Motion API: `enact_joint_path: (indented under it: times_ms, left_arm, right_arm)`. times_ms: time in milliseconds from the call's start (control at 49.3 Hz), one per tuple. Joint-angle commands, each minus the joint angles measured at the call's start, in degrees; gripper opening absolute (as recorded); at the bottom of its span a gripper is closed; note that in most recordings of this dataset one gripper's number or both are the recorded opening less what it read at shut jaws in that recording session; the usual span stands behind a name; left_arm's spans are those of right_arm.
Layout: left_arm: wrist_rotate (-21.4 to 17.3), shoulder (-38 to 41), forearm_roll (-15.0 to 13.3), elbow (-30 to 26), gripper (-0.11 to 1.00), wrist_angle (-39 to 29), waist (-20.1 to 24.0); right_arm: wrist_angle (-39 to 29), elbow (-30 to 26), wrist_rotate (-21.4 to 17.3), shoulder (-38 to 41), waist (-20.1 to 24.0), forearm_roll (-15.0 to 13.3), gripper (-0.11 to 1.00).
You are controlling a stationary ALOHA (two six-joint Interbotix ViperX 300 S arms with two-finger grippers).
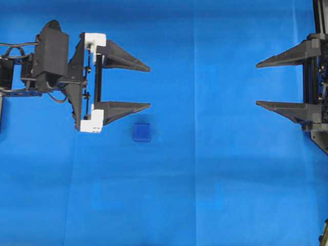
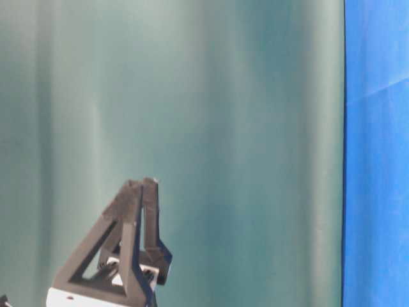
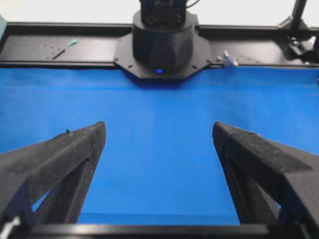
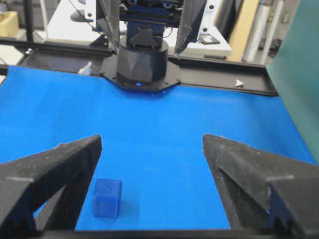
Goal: Handover the blue block to the right arm after grasping it with the left arm, then place it in the designated position.
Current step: 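Move the open left gripper toward the blue cube and lower it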
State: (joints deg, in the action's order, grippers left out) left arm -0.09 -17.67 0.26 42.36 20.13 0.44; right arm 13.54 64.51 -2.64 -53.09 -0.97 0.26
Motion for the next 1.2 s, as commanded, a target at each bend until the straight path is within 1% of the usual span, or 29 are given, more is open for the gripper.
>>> enact_joint_path:
  times_ms: [0,162,284,365,608,750,872,973,1034,1095,1176]
  left_arm:
    - [-0.1,-0.1,0.0,-1.8,0.92,-0.1,0.3]
    - [0.3,-0.4,0.1,-2.0,0.92,-1.5,0.3]
    - [0.5,-0.6,0.1,-3.2,0.92,-6.2,0.2]
    - [0.6,-0.6,0.0,-5.1,0.92,-12.3,0.2]
    - [1.2,1.9,0.0,-14.8,0.92,-36.9,-0.7]
    - [2.7,4.7,0.0,-20.7,0.92,-48.3,-1.6]
    - [2.8,7.5,0.1,-25.9,0.92,-57.5,-2.4]
    - [2.8,9.6,0.1,-29.2,0.92,-63.9,-2.8]
    - [2.7,10.6,0.0,-30.8,0.92,-66.6,-2.9]
    - [2.7,11.3,0.0,-31.7,0.92,-67.9,-2.9]
    - [2.8,11.5,0.1,-32.0,0.92,-67.8,-2.9]
  right_arm:
    - [0.3,-1.5,0.0,0.3,-0.2,0.1,0.96]
    - [0.3,-1.6,-0.1,0.3,-0.1,0.2,0.96]
    - [0.3,-1.5,-0.1,0.3,-0.1,0.1,0.96]
    - [0.1,-1.6,-0.1,0.3,-0.1,0.1,0.96]
    - [0.0,-1.5,-0.1,0.4,-0.1,0.1,0.96]
    - [0.0,-1.6,-0.1,0.4,-0.1,0.1,0.96]
    - [0.0,-1.6,-0.1,0.4,-0.2,0.1,0.96]
    - [0.0,-1.6,-0.1,0.5,-0.1,0.1,0.96]
    - [0.0,-1.5,-0.1,0.5,-0.2,0.1,0.96]
    - [0.0,-1.5,-0.1,0.6,-0.1,0.1,0.96]
    - [0.0,-1.5,-0.1,0.8,-0.2,0.2,0.96]
